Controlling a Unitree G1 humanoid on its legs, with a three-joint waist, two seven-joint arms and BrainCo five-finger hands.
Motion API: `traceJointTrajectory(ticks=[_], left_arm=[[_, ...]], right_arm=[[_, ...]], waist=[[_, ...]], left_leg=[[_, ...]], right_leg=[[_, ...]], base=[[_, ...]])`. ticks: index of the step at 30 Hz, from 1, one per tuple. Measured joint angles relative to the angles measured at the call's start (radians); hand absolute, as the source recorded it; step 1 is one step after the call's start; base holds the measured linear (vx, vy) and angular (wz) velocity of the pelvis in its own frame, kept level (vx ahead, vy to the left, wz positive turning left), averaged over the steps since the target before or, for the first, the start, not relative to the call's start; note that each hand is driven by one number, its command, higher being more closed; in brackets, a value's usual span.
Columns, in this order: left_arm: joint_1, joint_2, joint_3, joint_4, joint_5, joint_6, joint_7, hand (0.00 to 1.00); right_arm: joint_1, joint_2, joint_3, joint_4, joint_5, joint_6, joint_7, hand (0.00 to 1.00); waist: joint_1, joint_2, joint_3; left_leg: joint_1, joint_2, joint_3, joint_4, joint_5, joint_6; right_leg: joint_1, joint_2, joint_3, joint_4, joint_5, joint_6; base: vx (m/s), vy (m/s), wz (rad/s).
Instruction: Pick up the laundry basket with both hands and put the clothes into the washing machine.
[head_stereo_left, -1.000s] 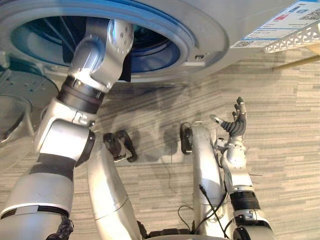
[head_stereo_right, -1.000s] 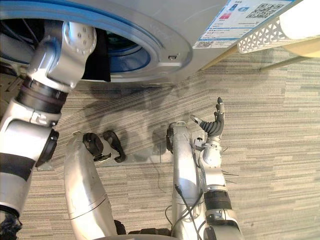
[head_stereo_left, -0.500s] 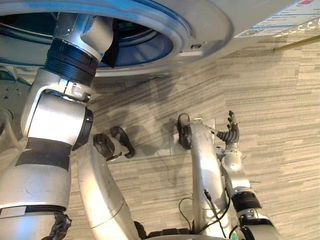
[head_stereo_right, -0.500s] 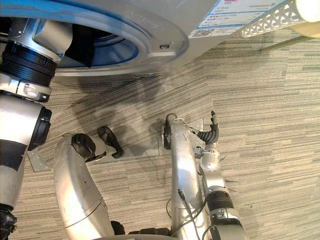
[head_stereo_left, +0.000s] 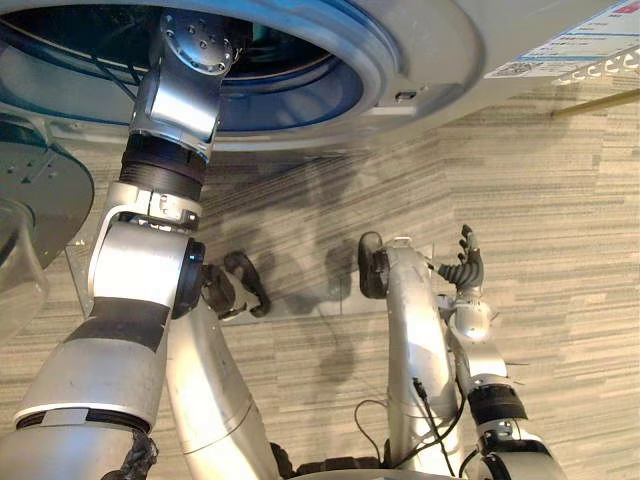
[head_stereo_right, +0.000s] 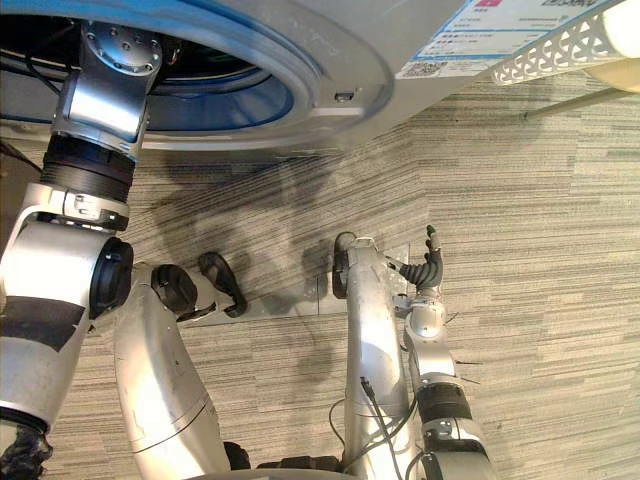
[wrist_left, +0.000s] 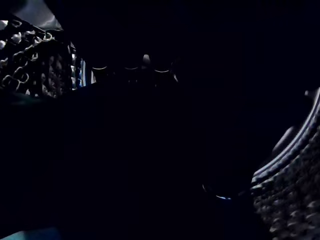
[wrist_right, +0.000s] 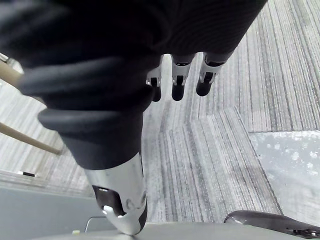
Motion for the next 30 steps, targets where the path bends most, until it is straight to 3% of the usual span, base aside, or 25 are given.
traceJointTrajectory(ticks=[6, 12, 13, 15, 19, 21, 24, 30], left_arm=[[0.304, -0.03, 0.056, -0.176, 0.021, -0.002, -0.019, 0.0], [0.668, -0.27, 0.094, -0.215, -0.056, -0.025, -0.018, 0.0], [0.78, -0.336, 0.095, -0.215, -0.094, -0.04, -0.021, 0.0], [0.901, -0.381, 0.095, -0.199, -0.123, -0.05, -0.032, 0.0], [1.087, -0.396, 0.098, -0.072, -0.17, -0.062, -0.078, 0.0], [1.167, -0.395, 0.108, -0.013, -0.174, -0.066, -0.089, 0.0], [1.219, -0.393, 0.147, 0.097, -0.107, -0.064, -0.108, 0.0], [1.258, -0.391, 0.205, 0.288, -0.014, -0.063, -0.127, 0.0]], right_arm=[[-0.001, -0.007, -0.019, 0.0, -0.002, 0.019, 0.017, 0.0], [0.036, 0.047, -0.01, 0.002, -0.003, 0.034, 0.037, 0.0], [0.069, 0.063, 0.003, 0.006, -0.003, 0.044, 0.045, 0.0], [0.116, 0.073, 0.001, 0.017, -0.003, 0.045, 0.046, 0.0], [0.224, 0.073, -0.005, 0.103, -0.002, 0.054, 0.05, 0.0], [0.276, 0.074, -0.003, 0.163, -0.002, 0.056, 0.053, 0.0], [0.297, 0.075, -0.001, 0.26, -0.002, 0.058, 0.068, 0.0], [0.324, 0.074, -0.005, 0.399, -0.027, 0.056, 0.098, 0.0]], waist=[[0.022, -0.001, -0.01], [0.065, 0.0, -0.012], [0.072, 0.0, -0.035], [0.073, 0.001, -0.066], [0.09, 0.003, -0.108], [0.091, 0.005, -0.18], [0.091, 0.011, -0.222], [0.093, 0.036, -0.36]], left_leg=[[0.056, -0.018, -0.031, -0.07, 0.035, -0.033], [0.251, -0.039, -0.034, -0.222, 0.063, -0.063], [0.316, -0.053, -0.035, -0.291, 0.082, -0.07], [0.41, -0.071, -0.032, -0.384, 0.108, -0.077], [0.721, -0.102, -0.018, -0.63, 0.177, -0.092], [0.835, -0.123, -0.011, -0.763, 0.207, -0.092], [1.031, -0.143, 0.006, -0.947, 0.266, -0.089], [1.247, -0.168, 0.038, -1.212, 0.352, -0.076]], right_leg=[[0.071, -0.021, -0.044, -0.031, -0.019, -0.035], [0.272, -0.037, -0.091, -0.148, -0.032, -0.059], [0.343, -0.045, -0.11, -0.205, -0.031, -0.061], [0.446, -0.061, -0.135, -0.28, -0.03, -0.063], [0.775, -0.084, -0.197, -0.506, -0.003, -0.07], [0.897, -0.095, -0.228, -0.628, 0.021, -0.063], [1.1, -0.103, -0.265, -0.809, 0.07, -0.048], [1.326, -0.097, -0.304, -1.105, 0.174, -0.014]], base=[[0.04, -0.036, 0.2], [0.07, -0.066, 0.21], [0.11, -0.106, 0.38], [0.15, -0.104, 0.49], [0.19, -0.064, 0.4], [0.21, 0.001, 0.43], [0.21, 0.058, 0.27], [0.17, 0.068, 0.09]])
